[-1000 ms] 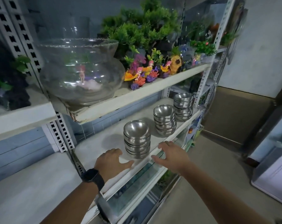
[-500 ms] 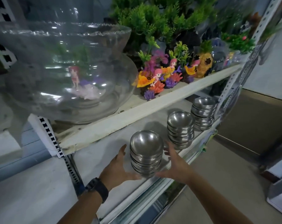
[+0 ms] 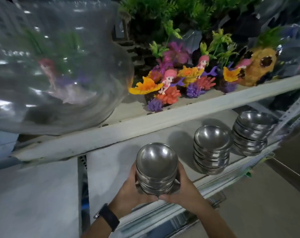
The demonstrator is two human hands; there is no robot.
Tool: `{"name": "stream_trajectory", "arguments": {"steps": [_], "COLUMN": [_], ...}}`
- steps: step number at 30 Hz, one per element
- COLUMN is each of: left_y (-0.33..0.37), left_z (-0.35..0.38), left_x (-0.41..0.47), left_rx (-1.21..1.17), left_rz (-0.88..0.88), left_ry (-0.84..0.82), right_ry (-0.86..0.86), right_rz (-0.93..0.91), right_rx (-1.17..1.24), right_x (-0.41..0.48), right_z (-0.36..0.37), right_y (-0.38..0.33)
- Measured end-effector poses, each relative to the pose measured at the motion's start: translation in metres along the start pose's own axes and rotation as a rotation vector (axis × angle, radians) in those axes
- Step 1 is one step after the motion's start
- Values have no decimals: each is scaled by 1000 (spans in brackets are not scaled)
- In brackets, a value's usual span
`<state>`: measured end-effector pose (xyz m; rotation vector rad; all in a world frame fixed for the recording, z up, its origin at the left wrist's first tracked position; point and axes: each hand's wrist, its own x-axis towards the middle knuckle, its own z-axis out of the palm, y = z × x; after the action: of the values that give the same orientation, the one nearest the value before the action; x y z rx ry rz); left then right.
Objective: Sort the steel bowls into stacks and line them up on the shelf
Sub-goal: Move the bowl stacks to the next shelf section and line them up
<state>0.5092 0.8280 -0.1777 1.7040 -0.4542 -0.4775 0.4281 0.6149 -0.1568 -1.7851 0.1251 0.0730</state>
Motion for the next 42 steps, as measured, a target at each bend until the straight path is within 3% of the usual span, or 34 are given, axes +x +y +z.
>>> {"name": "stream_trajectory", "arguments": {"steps": [11,20,31,42], "left_y": [13,14,-5,-24], "left_z": [2,-42,-124,-221], "left_x": [-17,-64,-187,-326], "left_rx": [0,43,53,105], "left_rz": [-61,-50,-17,-14], "left_ry": [127,297,571,674], "right_ry": [-112,-317,-526,-590], "right_rz": [-34,-101,-172,-234], "right_rx": [57,29,-45,-185], "right_x": [16,26,11,-29], "right_z": [-1,46,178,335], "right_y": [1,-33,-81,-107]}}
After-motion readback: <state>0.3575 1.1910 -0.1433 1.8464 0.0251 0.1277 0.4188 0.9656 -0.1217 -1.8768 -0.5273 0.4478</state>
